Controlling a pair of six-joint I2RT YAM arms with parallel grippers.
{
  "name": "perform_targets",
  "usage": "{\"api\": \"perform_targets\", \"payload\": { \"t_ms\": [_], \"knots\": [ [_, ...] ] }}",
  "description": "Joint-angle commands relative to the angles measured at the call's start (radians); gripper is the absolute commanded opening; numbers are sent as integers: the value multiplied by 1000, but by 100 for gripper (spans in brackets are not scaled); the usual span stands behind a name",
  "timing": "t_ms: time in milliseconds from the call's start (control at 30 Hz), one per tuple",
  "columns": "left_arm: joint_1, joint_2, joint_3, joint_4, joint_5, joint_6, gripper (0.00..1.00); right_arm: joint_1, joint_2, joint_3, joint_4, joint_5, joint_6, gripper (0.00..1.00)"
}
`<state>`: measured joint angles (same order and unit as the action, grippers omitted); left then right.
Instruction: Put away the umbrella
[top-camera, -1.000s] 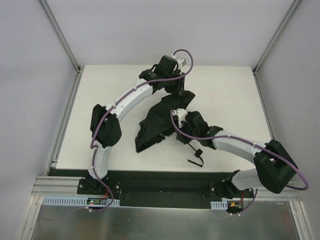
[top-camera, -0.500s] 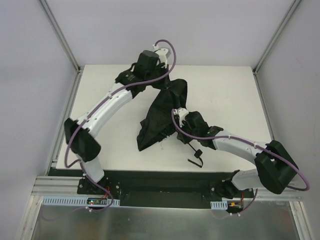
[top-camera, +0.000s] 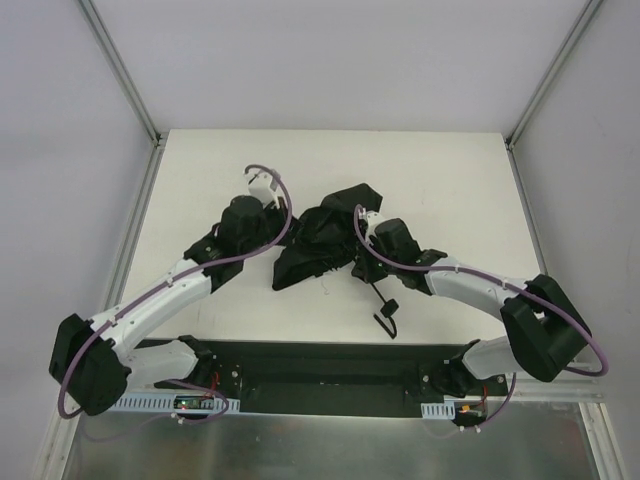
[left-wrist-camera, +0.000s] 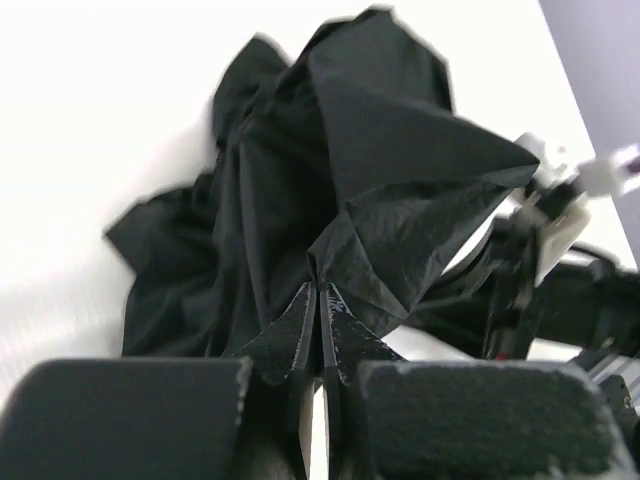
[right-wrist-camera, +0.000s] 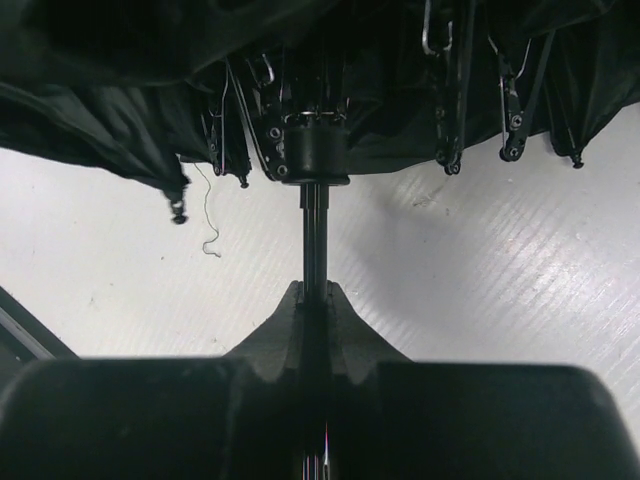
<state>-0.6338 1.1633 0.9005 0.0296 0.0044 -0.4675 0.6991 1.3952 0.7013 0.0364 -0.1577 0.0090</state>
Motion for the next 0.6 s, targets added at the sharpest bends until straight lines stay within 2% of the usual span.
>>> {"api": "perform_targets", "payload": {
  "t_ms": [0,100,233,300,400,467,533,567],
  "knots": [
    [2,-154,-216,164,-102,-135,0,-21,5,6,80,-20,29,0],
    [2,-194,-282,158,-58,-161,2,-21,18,30,48,-35,-1,0],
    [6,-211,-238,38,73,-137,19,-21,16,40,16,-75,-119,0],
    [11,-229,-194,-11,168,-55,37,-20,8,49,-16,-95,-170,0],
    [42,-244,-94,-86,365,126,55,-21,-5,64,-76,-123,-253,0],
    [68,-235,-17,-144,411,193,64,-21,-18,76,-114,-123,-285,0],
    [77,-211,43,-175,424,234,84,-21,-25,86,-135,-123,-302,0],
    [79,-191,82,-187,431,260,87,-21,-24,92,-142,-123,-307,0]
  ]
}}
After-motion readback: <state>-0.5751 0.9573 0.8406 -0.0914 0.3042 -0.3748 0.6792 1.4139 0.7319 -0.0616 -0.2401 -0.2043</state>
